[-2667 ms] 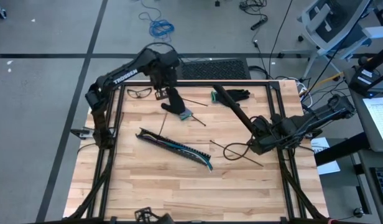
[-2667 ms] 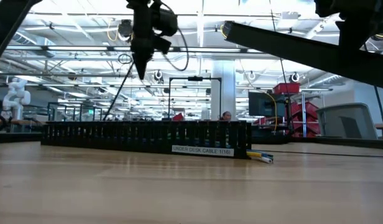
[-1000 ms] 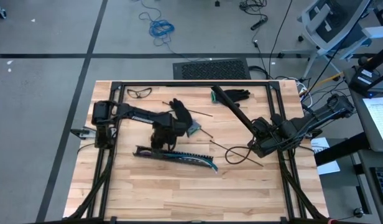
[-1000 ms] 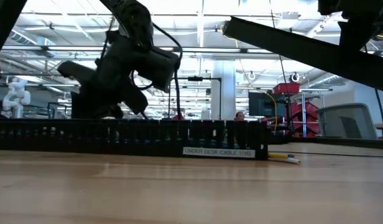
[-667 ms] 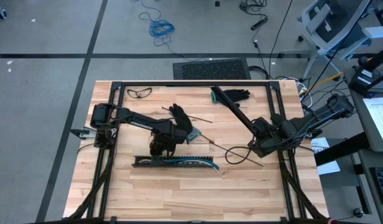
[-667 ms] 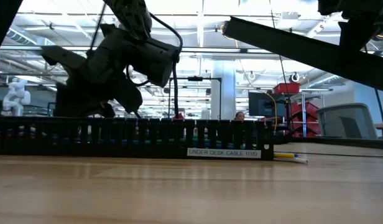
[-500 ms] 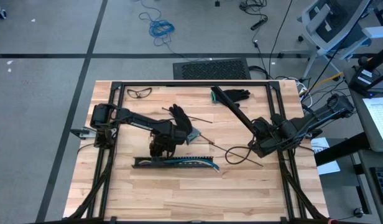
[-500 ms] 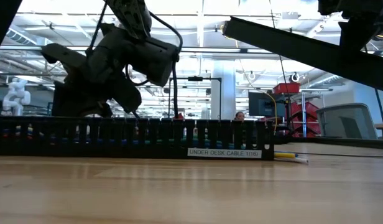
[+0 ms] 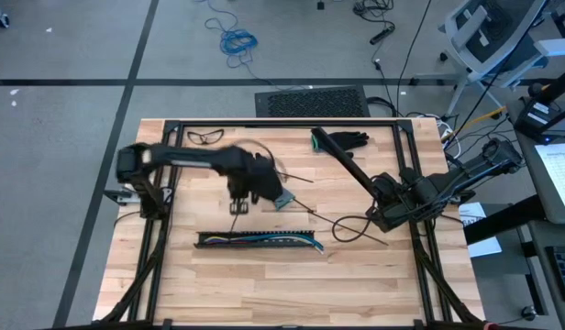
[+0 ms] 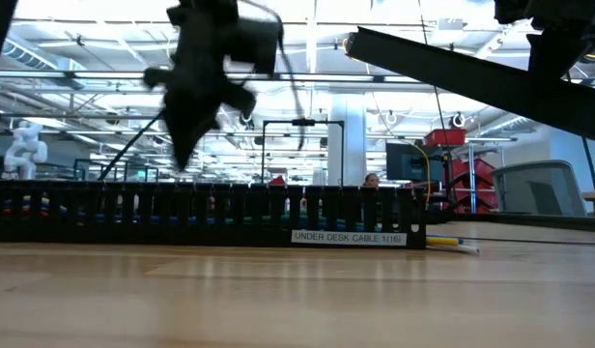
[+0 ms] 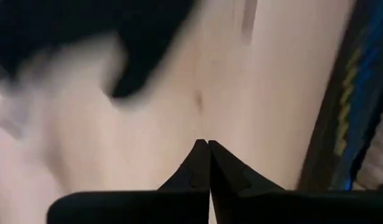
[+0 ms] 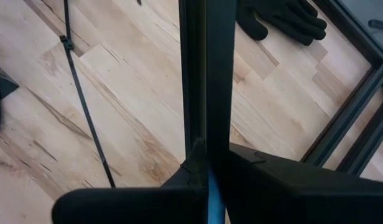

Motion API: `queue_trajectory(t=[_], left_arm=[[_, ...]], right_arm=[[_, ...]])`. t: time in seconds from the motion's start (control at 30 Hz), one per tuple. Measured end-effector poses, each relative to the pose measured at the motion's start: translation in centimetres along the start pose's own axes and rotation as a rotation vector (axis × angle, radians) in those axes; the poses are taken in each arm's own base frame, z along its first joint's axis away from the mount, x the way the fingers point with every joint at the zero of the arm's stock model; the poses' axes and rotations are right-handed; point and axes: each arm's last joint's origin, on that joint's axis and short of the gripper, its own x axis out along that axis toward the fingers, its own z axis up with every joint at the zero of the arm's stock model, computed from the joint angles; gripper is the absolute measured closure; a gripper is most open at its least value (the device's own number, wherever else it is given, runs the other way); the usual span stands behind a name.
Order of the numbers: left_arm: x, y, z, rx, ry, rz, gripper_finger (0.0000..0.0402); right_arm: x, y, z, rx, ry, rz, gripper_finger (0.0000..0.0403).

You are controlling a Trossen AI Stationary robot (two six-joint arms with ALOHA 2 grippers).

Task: Ziptie cables
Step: Insert the black cover of the black cable duct

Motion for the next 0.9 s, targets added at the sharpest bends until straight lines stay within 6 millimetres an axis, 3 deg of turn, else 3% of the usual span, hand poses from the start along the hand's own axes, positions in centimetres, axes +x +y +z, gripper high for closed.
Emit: queue_trajectory(t=[0.2, 0.37, 0.47, 0.6, 0.7, 0.9], left_arm=[[-9.1, 2.2, -0.8, 0.137, -0.594, 0.135, 0.0402], [-16.5, 4.3, -4.8, 0.075, -1.018, 0.324, 0.0402], [-19.5, 5.1, -7.5, -0.010, -1.190, 0.405, 0.0401], [-21.8, 5.8, -9.8, -0.051, -1.359, 0.395, 0.0401], [-22.2, 6.1, -10.5, -0.012, -1.404, 0.320, 0.0401], [-22.2, 6.3, -10.7, 0.025, -1.414, 0.222, 0.0401]], right_arm=[[0.2, -0.1, 0.3, -0.020, 0.001, -0.003, 0.0394], [0.5, 0.2, 1.1, -0.041, -0.013, 0.025, 0.0394], [0.9, 0.1, 1.8, -0.051, -0.018, 0.026, 0.0394], [2.5, 0.4, 3.3, -0.135, 0.011, -0.004, 0.0394], [4.6, 1.1, 4.6, -0.276, 0.078, -0.077, 0.0394], [9.2, 2.3, 5.4, -0.760, 0.310, -0.395, 0.0394]])
